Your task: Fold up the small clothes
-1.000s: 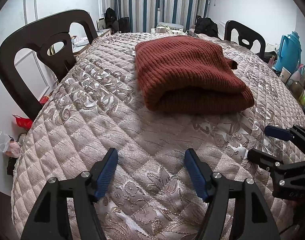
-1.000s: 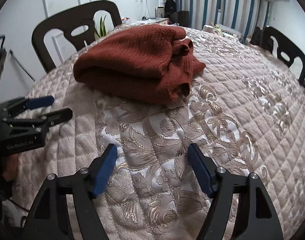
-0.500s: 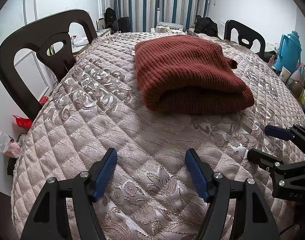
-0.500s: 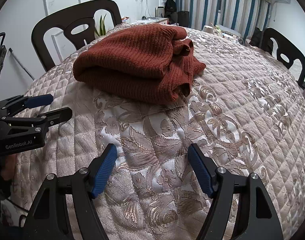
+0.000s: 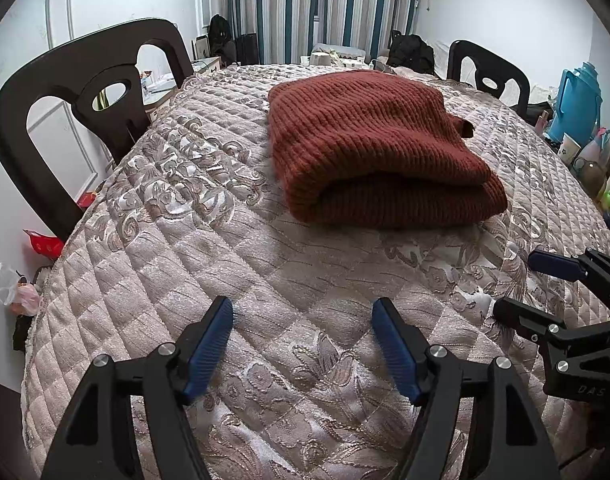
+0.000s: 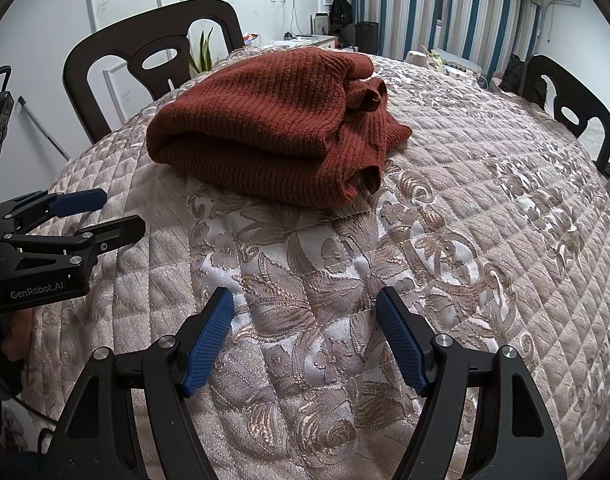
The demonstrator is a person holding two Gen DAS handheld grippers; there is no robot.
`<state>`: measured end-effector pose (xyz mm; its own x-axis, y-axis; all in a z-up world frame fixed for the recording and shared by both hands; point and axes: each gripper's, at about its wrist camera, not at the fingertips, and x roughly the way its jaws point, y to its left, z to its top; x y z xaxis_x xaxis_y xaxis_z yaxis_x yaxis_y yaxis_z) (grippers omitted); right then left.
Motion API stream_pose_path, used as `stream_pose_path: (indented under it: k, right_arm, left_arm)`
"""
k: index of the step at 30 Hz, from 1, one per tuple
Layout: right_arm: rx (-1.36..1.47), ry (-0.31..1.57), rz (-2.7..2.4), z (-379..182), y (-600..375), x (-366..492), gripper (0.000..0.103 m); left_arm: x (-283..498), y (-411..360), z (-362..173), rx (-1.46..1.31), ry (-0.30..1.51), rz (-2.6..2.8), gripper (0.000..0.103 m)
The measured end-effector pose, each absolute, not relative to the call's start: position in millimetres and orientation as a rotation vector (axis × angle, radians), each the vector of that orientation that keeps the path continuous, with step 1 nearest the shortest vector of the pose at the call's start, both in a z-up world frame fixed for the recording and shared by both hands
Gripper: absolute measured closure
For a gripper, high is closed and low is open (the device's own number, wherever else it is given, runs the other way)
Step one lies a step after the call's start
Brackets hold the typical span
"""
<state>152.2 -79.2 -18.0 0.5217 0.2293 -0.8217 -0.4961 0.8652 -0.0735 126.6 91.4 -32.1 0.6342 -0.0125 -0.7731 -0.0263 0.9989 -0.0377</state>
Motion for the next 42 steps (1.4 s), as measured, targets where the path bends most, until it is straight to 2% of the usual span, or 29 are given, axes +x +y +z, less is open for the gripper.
stream_pose_path:
  k: [42]
  right_arm:
    - [-0.316,0.926,0.444,-18.1,-79.3,152.0,0.029]
  left_arm:
    - [126.4,92.2,-31.3,-0.053,0.883,0.006,0.028]
